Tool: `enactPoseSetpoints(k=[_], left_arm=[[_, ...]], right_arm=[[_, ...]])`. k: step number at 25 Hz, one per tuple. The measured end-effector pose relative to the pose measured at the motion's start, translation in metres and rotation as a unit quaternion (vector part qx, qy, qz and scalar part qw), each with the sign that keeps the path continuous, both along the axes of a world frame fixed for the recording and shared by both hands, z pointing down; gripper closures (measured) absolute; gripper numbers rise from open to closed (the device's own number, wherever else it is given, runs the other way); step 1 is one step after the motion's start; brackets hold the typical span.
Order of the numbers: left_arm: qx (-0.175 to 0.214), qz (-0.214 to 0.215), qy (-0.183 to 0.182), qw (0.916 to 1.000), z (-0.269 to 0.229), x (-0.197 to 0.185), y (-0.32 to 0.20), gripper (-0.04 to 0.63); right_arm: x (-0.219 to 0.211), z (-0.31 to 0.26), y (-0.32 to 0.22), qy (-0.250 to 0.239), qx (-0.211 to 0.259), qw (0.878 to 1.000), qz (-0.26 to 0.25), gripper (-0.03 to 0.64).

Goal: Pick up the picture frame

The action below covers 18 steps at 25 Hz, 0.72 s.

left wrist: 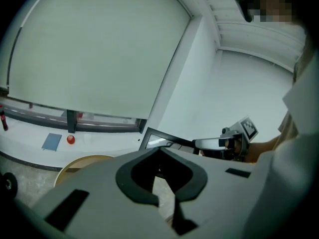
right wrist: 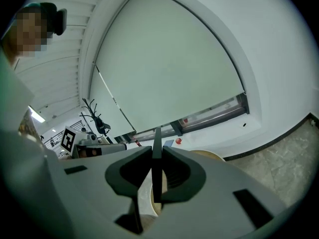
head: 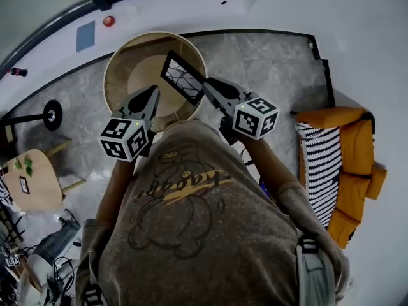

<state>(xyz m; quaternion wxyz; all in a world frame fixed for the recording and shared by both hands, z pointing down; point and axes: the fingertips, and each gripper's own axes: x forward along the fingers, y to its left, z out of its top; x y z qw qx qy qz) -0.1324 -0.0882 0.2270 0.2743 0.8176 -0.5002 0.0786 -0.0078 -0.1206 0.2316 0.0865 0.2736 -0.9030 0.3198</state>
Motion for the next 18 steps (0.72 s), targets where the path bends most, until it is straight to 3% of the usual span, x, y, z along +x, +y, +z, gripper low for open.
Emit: enactPoseSetpoints(k=[18], left_arm=[[-0.004, 0.000, -0.001, 1.0000, 0.000, -0.001, 0.003, 0.578]], right_arm=[[-0.007, -0.017, -0.005, 0.031, 0.031, 0.998, -0.053, 0.535]])
